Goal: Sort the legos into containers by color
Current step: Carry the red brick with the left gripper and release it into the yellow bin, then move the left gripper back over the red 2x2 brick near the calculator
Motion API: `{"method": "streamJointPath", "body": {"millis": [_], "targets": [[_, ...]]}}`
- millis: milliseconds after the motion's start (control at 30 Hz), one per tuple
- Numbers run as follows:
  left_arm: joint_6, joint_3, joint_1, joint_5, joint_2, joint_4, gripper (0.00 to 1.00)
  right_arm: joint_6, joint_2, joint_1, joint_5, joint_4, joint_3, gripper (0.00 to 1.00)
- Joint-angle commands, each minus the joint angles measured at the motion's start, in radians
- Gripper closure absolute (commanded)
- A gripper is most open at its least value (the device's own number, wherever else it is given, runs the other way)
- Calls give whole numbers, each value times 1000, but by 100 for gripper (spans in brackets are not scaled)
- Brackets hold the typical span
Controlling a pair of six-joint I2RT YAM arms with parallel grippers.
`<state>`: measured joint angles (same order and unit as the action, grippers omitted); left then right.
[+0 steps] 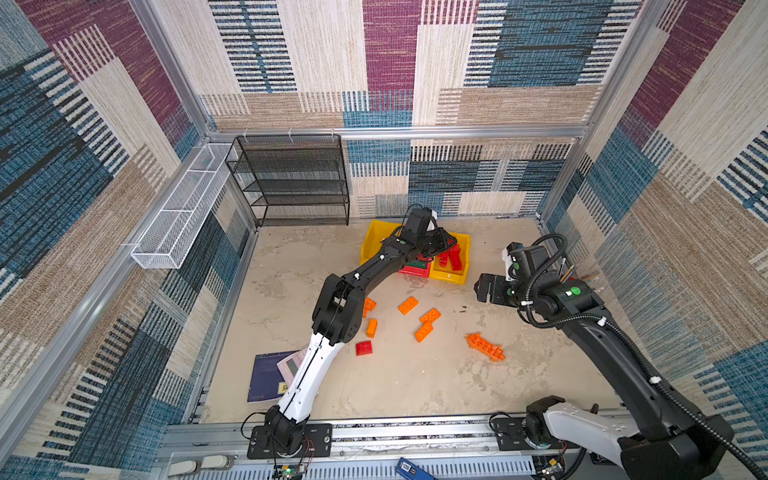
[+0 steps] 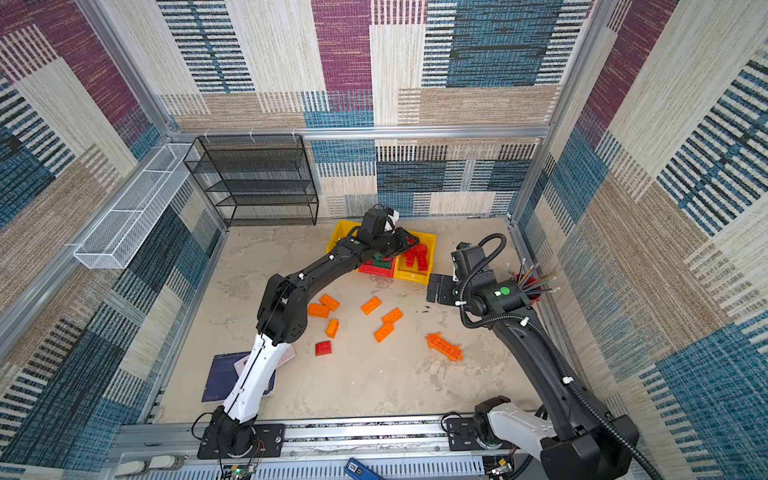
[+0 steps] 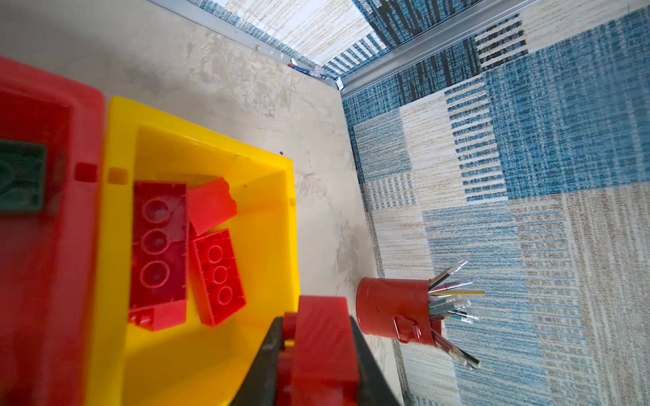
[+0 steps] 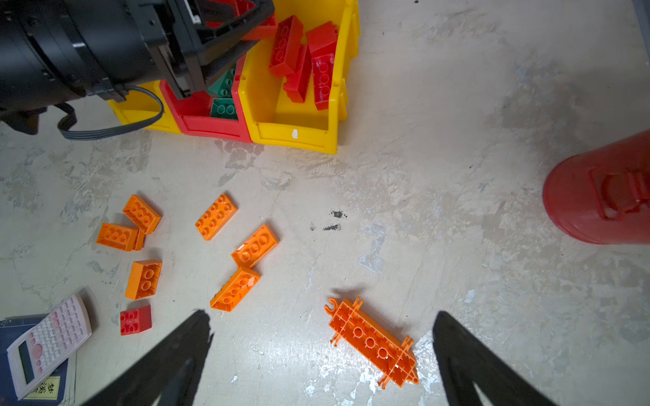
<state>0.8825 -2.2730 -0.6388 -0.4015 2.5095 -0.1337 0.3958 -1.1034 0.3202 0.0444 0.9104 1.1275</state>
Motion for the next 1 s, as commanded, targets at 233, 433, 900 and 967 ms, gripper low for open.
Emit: {"method": "streamJointPath", "body": {"millis": [233,433,900,967], "targets": [[-18,-191,-9,63,118,-84,35,34,24,-3,18,5,-3,0],[-11,-221,-4,47,124,-91,12,31,17,-4,36,25,29,0],[-225,375,-9,179,-427,-63,10,-3,-4,-4,-25,-24,29,0],[-262,523,-7,230,-545,-100,10,-4,-24,-4,-59,-50,22,0]]}}
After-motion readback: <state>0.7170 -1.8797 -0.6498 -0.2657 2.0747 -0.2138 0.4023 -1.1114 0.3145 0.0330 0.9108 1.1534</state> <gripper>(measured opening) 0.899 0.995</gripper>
